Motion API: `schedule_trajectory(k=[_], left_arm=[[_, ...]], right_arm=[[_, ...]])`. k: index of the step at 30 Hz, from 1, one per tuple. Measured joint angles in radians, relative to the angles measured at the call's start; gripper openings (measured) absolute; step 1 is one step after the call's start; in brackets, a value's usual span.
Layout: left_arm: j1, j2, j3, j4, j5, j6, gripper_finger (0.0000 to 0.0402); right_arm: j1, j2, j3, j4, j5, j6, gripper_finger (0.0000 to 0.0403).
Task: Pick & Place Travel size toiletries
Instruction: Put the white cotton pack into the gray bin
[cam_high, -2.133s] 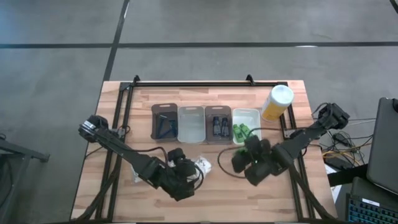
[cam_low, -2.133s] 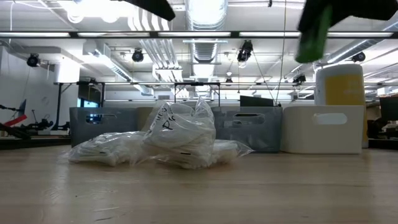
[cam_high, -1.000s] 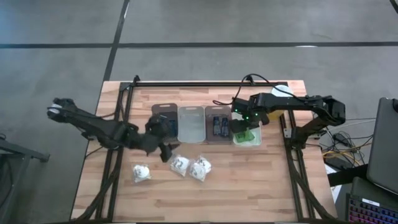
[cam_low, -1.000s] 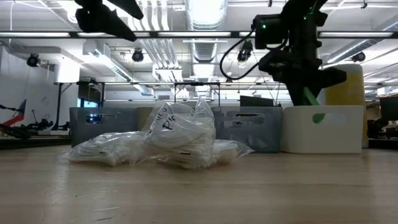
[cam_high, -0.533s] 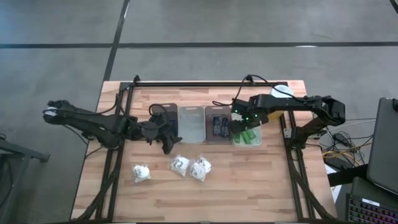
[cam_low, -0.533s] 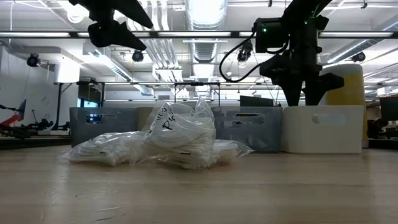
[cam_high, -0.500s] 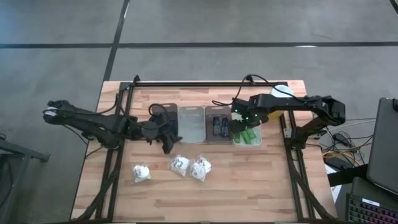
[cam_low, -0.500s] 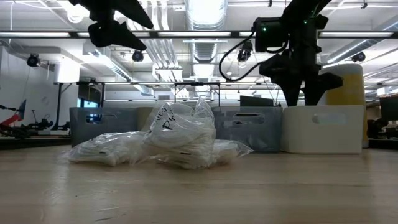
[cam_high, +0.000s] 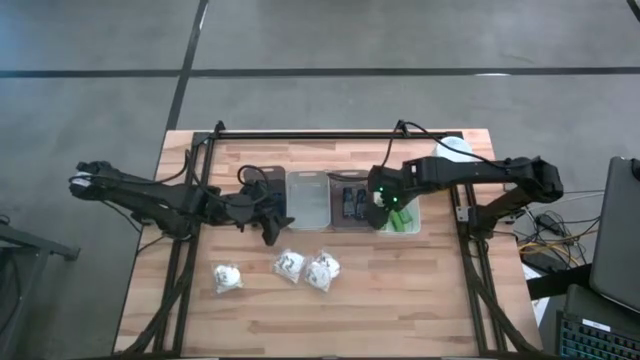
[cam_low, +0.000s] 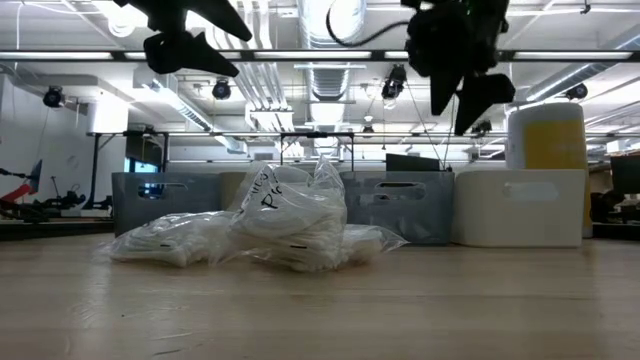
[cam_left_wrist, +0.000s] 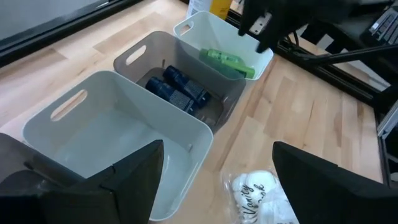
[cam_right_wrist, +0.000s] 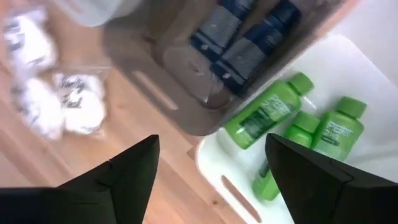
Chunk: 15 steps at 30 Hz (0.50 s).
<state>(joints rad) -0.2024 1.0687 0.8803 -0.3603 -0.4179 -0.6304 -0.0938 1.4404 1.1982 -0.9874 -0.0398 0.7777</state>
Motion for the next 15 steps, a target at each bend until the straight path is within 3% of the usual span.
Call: schedule_trajectory(k=[15], left_arm=[[0.000,0.000,-0.002,0.001,0.001,-0.035,0.0305]], right_arm=[[0.127,-0.007,0.019,0.008,0.051,-0.023,0.0334]])
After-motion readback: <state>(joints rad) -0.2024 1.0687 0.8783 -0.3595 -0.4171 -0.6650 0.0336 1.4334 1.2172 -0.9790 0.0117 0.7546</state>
